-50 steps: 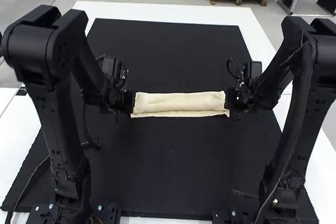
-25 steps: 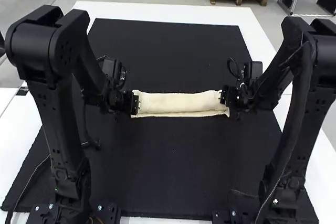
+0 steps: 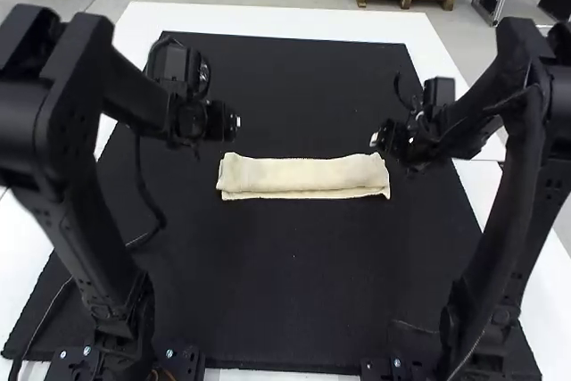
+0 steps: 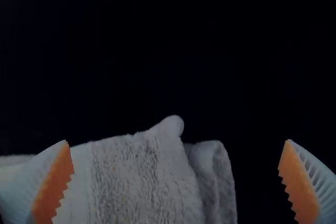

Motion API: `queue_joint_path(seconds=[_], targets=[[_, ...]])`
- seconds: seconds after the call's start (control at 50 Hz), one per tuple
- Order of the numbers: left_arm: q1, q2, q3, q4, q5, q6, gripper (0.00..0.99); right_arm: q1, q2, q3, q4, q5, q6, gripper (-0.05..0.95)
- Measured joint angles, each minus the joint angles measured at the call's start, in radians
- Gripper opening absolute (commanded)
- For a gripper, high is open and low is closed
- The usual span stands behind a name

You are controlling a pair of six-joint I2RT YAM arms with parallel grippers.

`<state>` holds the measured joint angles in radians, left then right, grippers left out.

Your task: Fold the towel.

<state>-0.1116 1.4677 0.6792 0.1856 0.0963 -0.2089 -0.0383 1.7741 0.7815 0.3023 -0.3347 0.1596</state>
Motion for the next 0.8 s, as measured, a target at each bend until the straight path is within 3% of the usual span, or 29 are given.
queue_joint_path(seconds=[0.28,0.8], targets=[[0.0,-0.172,0.0,-0.055,-0.011,-0.032,0.933,-0.137,-0.003,0.019,-0.079,-0.159,0.029,0.9],[-0.006,-0.46,-0.008,-0.116,-0.032,-0.088,0.933,-0.141,0.072,0.018,-0.11,-0.298,0.032,0.9]])
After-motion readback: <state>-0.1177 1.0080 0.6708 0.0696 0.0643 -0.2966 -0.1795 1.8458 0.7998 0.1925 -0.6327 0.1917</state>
